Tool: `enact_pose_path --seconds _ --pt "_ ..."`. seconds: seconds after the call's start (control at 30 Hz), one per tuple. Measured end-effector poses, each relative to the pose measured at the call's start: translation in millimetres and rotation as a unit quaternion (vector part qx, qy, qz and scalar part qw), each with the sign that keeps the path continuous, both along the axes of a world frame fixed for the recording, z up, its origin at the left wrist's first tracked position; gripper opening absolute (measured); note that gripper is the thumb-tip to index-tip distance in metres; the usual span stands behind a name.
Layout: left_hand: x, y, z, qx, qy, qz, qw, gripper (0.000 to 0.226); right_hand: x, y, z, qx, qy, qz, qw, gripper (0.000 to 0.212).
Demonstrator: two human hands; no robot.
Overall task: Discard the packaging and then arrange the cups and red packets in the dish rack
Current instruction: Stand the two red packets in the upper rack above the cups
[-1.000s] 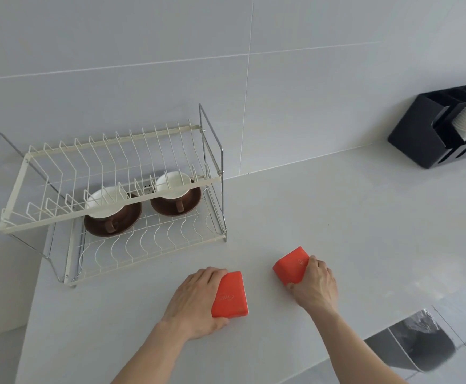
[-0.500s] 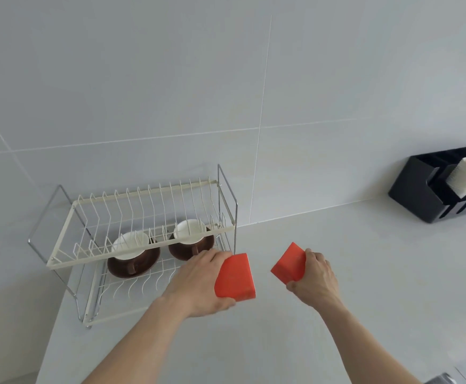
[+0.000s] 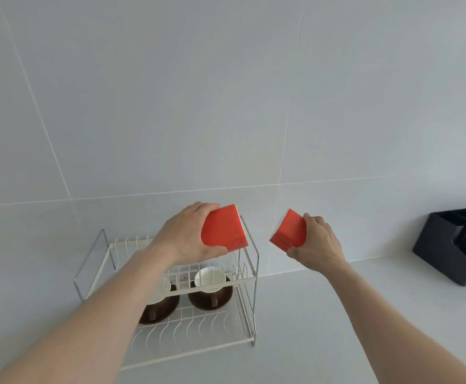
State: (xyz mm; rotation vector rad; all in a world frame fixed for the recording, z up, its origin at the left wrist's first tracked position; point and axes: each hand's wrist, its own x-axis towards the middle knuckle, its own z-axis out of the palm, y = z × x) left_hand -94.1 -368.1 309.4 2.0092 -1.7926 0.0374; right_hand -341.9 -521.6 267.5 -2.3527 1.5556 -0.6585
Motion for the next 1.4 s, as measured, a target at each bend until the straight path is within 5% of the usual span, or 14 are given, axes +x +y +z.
enact_pose_path --seconds 0.47,0.97,1.4 --pt "120.4 24.0 68.7 -0.03 -0.019 0.103 0.994 0.096 125.4 -13.9 82.3 -0.067 0.03 0.153 0.985 0.09" --pt "167.9 17.8 -56.8 0.121 0.017 0.107 0.987 0.099 188.2 -14.1 -23.6 0.019 0.158 0.266 0.951 0.094" --pt "176.0 13.7 -115.6 0.158 0.029 0.091 0.983 0.101 202.4 -11.6 -69.9 0.053 0.2 0.298 0.932 0.09"
